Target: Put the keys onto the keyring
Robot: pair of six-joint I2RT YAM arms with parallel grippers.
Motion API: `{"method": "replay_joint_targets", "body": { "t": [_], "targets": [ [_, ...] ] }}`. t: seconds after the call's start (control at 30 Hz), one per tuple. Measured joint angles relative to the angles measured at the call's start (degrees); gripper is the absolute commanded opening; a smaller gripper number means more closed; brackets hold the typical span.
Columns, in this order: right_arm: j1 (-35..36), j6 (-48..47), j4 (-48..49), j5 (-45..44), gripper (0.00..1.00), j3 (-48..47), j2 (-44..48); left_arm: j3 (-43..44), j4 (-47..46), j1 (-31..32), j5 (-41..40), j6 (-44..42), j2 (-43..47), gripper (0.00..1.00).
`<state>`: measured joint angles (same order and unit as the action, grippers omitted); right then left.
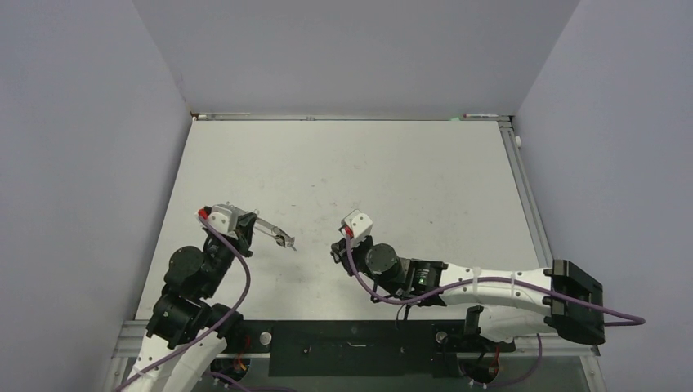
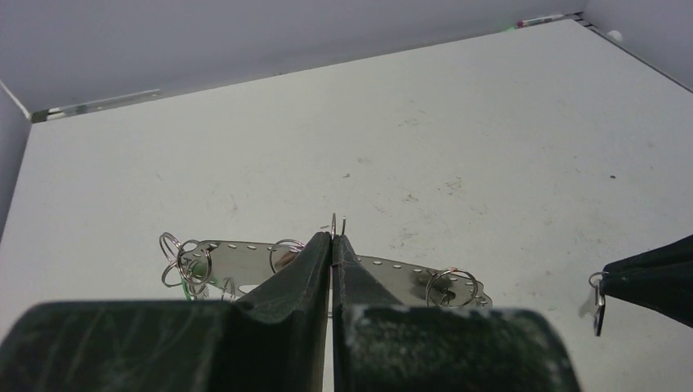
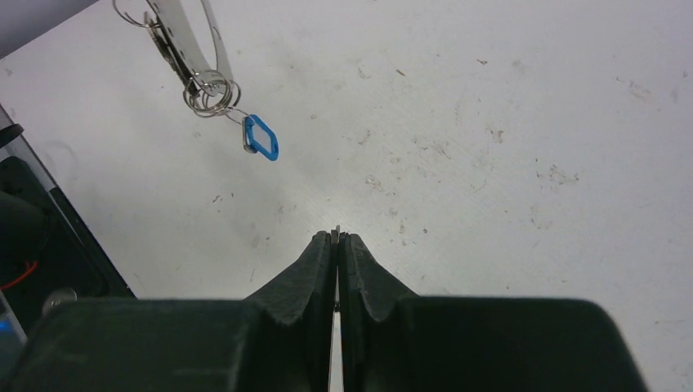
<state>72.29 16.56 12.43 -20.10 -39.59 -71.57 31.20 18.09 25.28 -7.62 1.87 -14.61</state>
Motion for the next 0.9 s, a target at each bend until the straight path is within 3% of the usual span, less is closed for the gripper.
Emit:
{"method": "replay_joint_targets", "body": {
  "t": [0.43, 0.9],
  "targets": [
    [-1.4, -10.97, 2.05, 9.18, 0.05, 7.85, 17.44, -0.83, -3.26, 0.02, 15.87, 0.74, -4.87, 0.0],
    [-2.62, -17.49, -1.36, 16.7, 0.05, 7.82, 20.0, -1.84, -8.09, 1.16, 27.45, 3.15, -6.73, 0.0]
  ]
}}
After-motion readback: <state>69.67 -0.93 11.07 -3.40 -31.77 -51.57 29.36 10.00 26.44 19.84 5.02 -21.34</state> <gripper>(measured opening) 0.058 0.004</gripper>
